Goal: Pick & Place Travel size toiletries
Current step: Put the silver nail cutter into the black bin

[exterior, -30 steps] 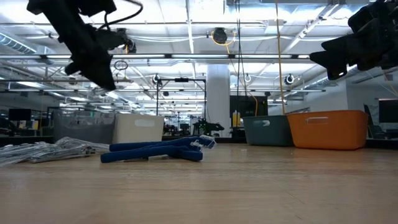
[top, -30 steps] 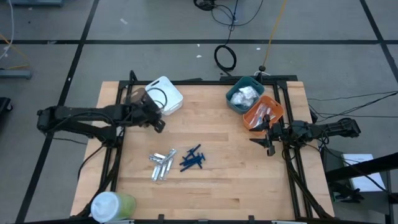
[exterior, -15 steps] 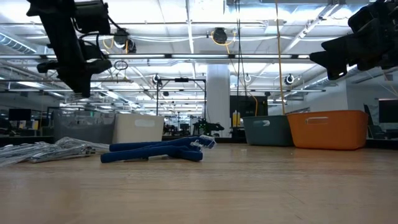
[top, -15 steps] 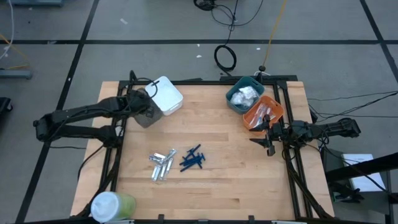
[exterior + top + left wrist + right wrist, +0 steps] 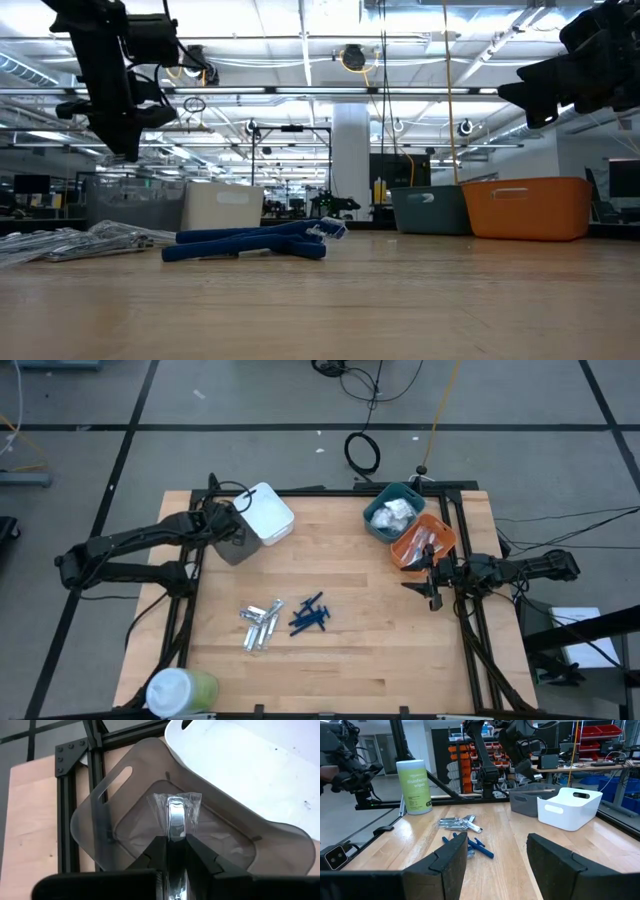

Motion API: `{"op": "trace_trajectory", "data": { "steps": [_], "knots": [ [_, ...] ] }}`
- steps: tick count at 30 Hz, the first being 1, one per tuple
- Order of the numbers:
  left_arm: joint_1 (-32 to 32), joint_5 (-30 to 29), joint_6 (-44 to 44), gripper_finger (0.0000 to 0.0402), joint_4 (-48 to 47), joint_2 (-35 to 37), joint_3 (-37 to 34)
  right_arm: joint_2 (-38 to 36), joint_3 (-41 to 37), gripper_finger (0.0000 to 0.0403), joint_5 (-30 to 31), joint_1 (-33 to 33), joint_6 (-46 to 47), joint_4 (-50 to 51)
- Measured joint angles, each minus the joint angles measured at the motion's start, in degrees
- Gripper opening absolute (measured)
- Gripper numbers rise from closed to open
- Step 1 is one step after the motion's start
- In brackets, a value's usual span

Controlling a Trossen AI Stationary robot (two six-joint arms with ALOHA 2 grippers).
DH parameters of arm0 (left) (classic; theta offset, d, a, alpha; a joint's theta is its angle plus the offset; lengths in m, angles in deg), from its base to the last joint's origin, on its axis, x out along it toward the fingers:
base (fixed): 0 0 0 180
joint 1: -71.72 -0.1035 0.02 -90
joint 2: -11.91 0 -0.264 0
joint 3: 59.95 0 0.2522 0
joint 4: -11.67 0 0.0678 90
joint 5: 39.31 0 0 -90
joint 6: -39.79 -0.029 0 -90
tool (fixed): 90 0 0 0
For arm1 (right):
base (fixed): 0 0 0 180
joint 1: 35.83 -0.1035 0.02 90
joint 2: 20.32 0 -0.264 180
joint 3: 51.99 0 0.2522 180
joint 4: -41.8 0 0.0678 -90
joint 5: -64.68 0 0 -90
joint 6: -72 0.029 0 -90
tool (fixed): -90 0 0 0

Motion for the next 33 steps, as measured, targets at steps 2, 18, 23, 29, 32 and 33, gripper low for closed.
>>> {"op": "trace_trajectory", "data": {
  "steps": [2, 18, 23, 29, 32, 33],
  "knots": [
    [0.0, 0.8, 0.3, 0.0038, -0.4, 0.0, 0.0, 0.0, 0.0, 0.0196, 0.0, 0.0, 0.0, 0.0],
    [0.0, 2.6, -1.3, 0.019, -1.0, 0.0, 0.0, 0.0, 0.0, 0.0196, 0.0, 0.0, 0.0, 0.0],
    [0.0, 2.7, -5.2, 0.0211, -0.8, 0.0, 0.0, 0.0, 0.0, 0.0196, 0.0, 0.0, 0.0, 0.0],
    [1.7, 14.9, -10.4, 0.0214, 2.9, 0.6, 0.0, 0.0, 0.0, 0.0193, 0.0, 0.0, 0.0, 0.0],
    [3.4, 21.3, -11.2, 0.0214, 6.6, 1.0, 0.0, 0.0, 0.0, 0.0193, 0.0, 0.0, 0.0, 0.0],
    [4.1, 22.9, -11.6, 0.0214, 7.7, 1.0, 0.0, 0.0, 0.0, 0.0193, 0.0, 0.0, 0.0, 0.0]
  ]
}}
